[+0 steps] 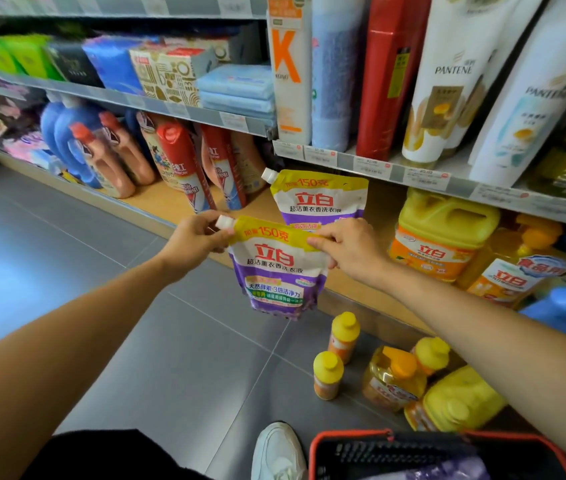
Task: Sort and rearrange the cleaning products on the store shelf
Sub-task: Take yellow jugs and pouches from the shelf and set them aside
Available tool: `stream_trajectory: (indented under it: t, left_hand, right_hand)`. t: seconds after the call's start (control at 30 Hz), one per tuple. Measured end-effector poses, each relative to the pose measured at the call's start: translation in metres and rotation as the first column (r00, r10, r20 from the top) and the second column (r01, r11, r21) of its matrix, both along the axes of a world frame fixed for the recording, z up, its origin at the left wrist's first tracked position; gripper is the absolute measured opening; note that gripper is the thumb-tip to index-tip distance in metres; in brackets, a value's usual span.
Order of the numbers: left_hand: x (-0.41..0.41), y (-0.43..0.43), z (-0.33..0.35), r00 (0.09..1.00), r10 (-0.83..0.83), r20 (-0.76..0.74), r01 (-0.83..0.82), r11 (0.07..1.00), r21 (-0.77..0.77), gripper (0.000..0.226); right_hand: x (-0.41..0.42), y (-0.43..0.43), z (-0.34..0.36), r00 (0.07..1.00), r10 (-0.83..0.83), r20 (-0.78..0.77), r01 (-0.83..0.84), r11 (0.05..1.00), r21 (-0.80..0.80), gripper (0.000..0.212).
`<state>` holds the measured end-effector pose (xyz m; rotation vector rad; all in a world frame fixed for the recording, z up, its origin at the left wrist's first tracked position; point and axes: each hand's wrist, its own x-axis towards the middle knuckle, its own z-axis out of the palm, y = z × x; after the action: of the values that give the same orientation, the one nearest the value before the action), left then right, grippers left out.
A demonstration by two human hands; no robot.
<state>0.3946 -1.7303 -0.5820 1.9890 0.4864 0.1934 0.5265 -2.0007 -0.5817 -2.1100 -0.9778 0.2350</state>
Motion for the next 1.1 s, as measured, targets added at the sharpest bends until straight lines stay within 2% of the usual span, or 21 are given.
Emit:
stream_trajectory:
  t: [0.17,0.27,0.37,0.47,0.57,0.67,0.73,0.8,0.87,0.93,1.03,1.1]
  left_hand:
    - [0.027,-0.009,0.021,0.963,0.134,0.233,-0.102,0.984,-0.145,0.021]
    - [0.043,-0.018,0.031,0.945,0.154,0.288,-0.100,0.976,-0.192,0.005]
    - [0.057,-0.026,0.032,0.944,0.168,0.285,-0.110,0.972,-0.209,0.007]
    - [0.063,-0.034,0.020,0.973,0.148,0.179,-0.124,0.983,-0.135,0.024]
    - [0.061,-0.041,0.007,0.989,0.110,0.098,-0.105,0.993,-0.055,0.031]
    - [0.054,-0.050,-0.008,0.988,0.142,0.057,-0.136,0.986,-0.099,0.051]
    - [0.048,-0.061,-0.025,0.984,0.165,-0.069,-0.170,0.982,-0.086,0.067]
    - [0.044,-0.077,-0.046,0.973,0.154,-0.172,-0.177,0.976,-0.125,0.078]
    - [0.046,-0.091,-0.065,0.976,0.139,-0.170,-0.171,0.966,-0.194,0.088]
    - [0.054,-0.103,-0.081,0.981,0.148,-0.129,-0.172,0.965,-0.196,0.100]
    - [0.066,-0.119,-0.097,0.965,0.238,-0.108,-0.250,0.960,-0.124,0.125]
    - [0.073,-0.126,-0.106,0.950,0.296,-0.097,-0.301,0.953,-0.038,0.134]
  right_hand:
    - [0.023,0.010,0.045,0.991,-0.054,0.118,0.048,0.997,0.055,0.025]
    - [0.042,0.010,0.055,0.991,-0.103,0.083,0.091,0.986,0.140,0.026]
    - [0.054,0.007,0.052,0.980,-0.169,0.106,0.152,0.977,0.153,0.025]
    - [0.057,-0.002,0.038,0.980,-0.168,0.103,0.162,0.984,0.069,0.023]
    - [0.058,-0.011,0.024,0.979,-0.181,0.099,0.180,0.983,0.019,0.026]
    - [0.060,-0.016,0.023,0.981,-0.174,0.086,0.173,0.985,0.017,0.020]
    - [0.060,-0.018,0.023,0.979,-0.169,0.110,0.175,0.983,-0.050,0.020]
    - [0.061,-0.020,0.020,0.983,-0.170,0.070,0.176,0.980,-0.090,0.030]
    - [0.061,-0.020,0.015,0.983,-0.184,0.006,0.184,0.979,-0.084,0.037]
    - [0.063,-0.018,0.011,0.971,-0.227,-0.070,0.224,0.974,-0.037,0.040]
    - [0.065,-0.013,0.007,0.935,-0.265,-0.235,0.287,0.956,0.062,0.040]
    - [0.067,-0.010,0.005,0.909,-0.260,-0.327,0.313,0.942,0.123,0.035]
